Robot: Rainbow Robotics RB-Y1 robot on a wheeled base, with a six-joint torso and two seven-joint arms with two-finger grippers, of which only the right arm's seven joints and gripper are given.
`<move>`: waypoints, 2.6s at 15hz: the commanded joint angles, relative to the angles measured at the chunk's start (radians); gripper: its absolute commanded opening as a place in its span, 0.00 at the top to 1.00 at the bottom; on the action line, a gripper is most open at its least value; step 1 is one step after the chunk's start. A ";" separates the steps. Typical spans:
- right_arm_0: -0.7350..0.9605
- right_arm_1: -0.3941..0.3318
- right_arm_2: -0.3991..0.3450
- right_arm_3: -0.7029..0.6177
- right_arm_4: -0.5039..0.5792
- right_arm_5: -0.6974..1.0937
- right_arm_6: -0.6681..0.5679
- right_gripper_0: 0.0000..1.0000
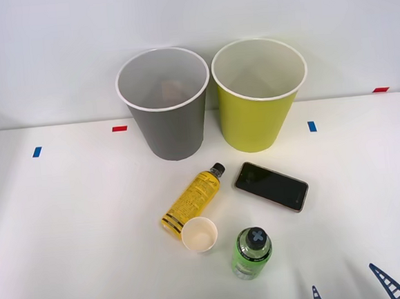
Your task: Put cans in the gray bin, plastic bottles in the light green bin
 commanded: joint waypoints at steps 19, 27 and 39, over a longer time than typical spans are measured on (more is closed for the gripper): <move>0.000 0.000 0.000 0.000 0.000 0.000 0.000 0.00; 0.000 0.000 0.000 0.000 0.000 0.000 0.000 0.00; 0.000 0.000 0.000 0.000 0.000 0.000 0.000 0.00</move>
